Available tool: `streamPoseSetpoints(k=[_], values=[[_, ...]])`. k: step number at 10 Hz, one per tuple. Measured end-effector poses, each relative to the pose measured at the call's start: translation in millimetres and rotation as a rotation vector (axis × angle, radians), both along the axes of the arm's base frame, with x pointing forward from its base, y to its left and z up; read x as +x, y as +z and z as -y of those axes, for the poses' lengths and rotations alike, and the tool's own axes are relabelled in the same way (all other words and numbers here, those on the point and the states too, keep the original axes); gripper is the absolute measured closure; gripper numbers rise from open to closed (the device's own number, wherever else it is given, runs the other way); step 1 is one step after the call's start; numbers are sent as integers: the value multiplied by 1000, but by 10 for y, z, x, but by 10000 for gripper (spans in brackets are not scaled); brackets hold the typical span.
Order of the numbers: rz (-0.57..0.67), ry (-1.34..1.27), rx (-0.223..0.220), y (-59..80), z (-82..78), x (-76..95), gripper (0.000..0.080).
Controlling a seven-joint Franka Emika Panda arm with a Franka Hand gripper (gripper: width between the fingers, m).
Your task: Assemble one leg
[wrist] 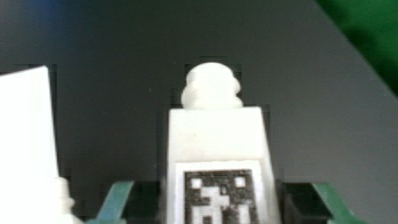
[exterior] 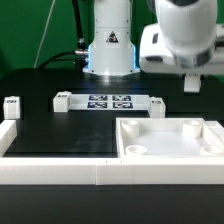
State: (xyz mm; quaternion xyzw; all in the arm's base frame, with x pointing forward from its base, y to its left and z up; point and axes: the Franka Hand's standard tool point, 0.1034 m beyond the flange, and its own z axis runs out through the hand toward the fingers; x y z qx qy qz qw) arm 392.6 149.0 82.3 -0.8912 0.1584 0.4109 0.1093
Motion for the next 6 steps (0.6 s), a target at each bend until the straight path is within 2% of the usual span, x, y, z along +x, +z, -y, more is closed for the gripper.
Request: streamPoseSetpoints(k=[1,2,3,5,6], values=[[29,-4,-10,-63,-17,1,511],[27,-2,-10,-67,-22,-11,511],[81,-12,-25,-84,-30,63,511],[274,-3,-68,-72,-24,108,509],[340,59,-63,-64,160,176,509]])
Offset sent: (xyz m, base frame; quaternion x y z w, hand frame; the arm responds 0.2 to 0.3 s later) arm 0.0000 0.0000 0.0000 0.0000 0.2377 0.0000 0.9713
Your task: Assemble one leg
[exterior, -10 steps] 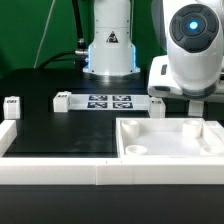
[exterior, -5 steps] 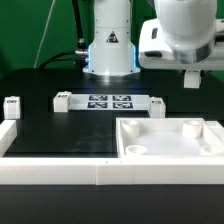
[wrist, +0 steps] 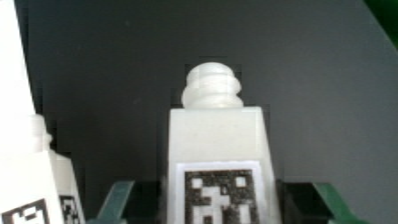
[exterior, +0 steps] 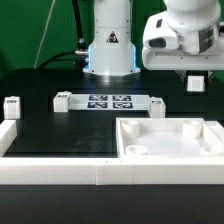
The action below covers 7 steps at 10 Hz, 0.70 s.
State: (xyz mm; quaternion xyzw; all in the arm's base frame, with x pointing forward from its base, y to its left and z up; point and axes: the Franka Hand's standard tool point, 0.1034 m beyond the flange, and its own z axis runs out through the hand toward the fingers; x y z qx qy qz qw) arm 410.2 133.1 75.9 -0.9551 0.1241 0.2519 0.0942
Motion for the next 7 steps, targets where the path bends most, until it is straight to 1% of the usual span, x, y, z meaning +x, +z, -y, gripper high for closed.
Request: streamPoseSetpoints(k=[1,2,3,4,5,7], values=[[89,43,-41,86,154,132,509],[165,72,-54,220,242,212,509],[259,84,-73,323,337,312,509],[352,81,-93,390,373,379,509],[413,79,-104,357,348,360,509],[608,61,-130,350,316,392,509]])
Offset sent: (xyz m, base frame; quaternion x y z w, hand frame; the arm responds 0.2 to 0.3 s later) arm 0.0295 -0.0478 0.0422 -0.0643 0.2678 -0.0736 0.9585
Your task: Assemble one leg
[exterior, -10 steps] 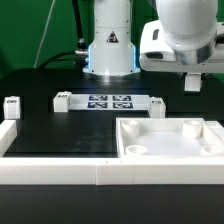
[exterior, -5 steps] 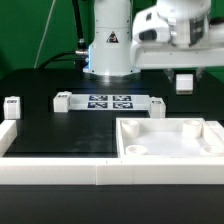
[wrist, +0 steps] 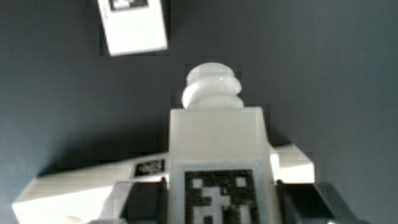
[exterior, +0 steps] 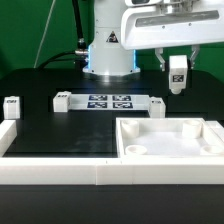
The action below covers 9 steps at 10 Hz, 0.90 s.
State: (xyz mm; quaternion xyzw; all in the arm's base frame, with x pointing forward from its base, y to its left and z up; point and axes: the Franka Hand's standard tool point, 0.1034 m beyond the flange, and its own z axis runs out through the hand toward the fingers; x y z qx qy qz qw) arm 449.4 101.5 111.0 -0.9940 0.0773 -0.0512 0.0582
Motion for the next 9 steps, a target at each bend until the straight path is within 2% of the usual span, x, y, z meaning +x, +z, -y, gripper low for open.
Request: streamPoseSetpoints(k=[1,2,3,4,5,9], values=[[67,-20,-3,-6,-49,18,509],[159,52,-12,-22,-238,71,509],[167,127,-43,46,-141,233,509],[164,147,-59,164,-15,466,509],[184,151,-58,219,-35,618,509],[178,151,-57,181,-45,571,509]])
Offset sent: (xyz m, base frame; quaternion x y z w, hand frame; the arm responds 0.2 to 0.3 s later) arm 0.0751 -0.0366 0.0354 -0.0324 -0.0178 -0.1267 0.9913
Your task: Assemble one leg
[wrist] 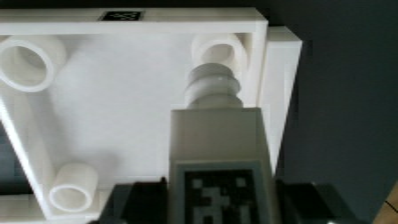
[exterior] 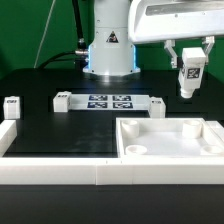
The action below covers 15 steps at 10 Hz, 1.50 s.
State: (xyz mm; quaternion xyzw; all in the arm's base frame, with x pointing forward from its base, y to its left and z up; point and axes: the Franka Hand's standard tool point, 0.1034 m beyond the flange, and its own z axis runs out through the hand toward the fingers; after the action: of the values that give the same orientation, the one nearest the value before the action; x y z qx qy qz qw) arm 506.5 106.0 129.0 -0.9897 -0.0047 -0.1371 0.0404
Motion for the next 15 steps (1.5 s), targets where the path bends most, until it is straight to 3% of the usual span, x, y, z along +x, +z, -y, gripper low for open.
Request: streamPoseSetpoints(k=[2,3,5,6,11,13,15], values=[[1,1,-1,3,6,9,509],[-4,28,-15,47,56,154,509],[40,66,-33,185,149,686,509],[45,79,-39,157,180,784,509],[56,97,-43,147,174,779,509],[88,109,-50,67,294,930,509],[113,110,-41,-5,185,1128,509]])
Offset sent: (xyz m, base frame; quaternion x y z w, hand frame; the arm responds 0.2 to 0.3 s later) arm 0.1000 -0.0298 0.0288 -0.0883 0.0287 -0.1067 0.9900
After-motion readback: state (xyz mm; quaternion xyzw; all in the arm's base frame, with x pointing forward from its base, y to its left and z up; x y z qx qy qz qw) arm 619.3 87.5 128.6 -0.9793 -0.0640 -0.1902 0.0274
